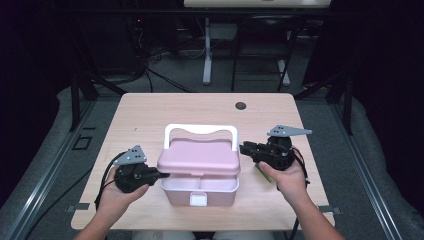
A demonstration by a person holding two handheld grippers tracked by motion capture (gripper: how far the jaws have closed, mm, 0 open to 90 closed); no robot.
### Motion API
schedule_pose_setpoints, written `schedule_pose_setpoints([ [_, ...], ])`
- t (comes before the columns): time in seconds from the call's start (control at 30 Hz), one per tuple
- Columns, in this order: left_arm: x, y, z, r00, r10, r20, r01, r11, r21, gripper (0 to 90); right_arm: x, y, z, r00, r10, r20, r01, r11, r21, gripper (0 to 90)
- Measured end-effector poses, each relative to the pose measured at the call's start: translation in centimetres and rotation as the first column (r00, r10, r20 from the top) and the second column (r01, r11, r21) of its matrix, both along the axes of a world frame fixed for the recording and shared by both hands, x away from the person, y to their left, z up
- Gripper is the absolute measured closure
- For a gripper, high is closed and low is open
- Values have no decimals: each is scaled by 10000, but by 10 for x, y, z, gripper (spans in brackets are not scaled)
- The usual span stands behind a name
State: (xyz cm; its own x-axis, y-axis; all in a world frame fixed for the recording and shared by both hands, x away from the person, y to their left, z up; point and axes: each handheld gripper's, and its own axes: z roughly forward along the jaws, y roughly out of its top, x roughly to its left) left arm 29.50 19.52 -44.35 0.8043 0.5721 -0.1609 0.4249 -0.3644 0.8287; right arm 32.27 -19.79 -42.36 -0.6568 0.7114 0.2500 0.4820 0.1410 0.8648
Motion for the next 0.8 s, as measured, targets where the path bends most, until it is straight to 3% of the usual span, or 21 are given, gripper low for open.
schedule_pose_setpoints([
  [0.2,5,-2,13,9998,131,172,-131,9999,-22,900,-10,-4,-6,9998,-155,93,158,9996,-246,834],
  [0.33,10,-2,23,9994,170,311,-168,9998,-67,900,-19,-1,-13,9999,17,122,-12,9992,-404,875],
  [0.57,21,-4,37,9987,312,414,-314,9995,35,900,-33,12,-27,9987,504,95,-496,9963,-698,899],
  [0.8,31,-6,47,9972,495,553,-499,9987,70,900,-41,33,-47,9939,1092,-127,-1099,9874,-1138,900],
])
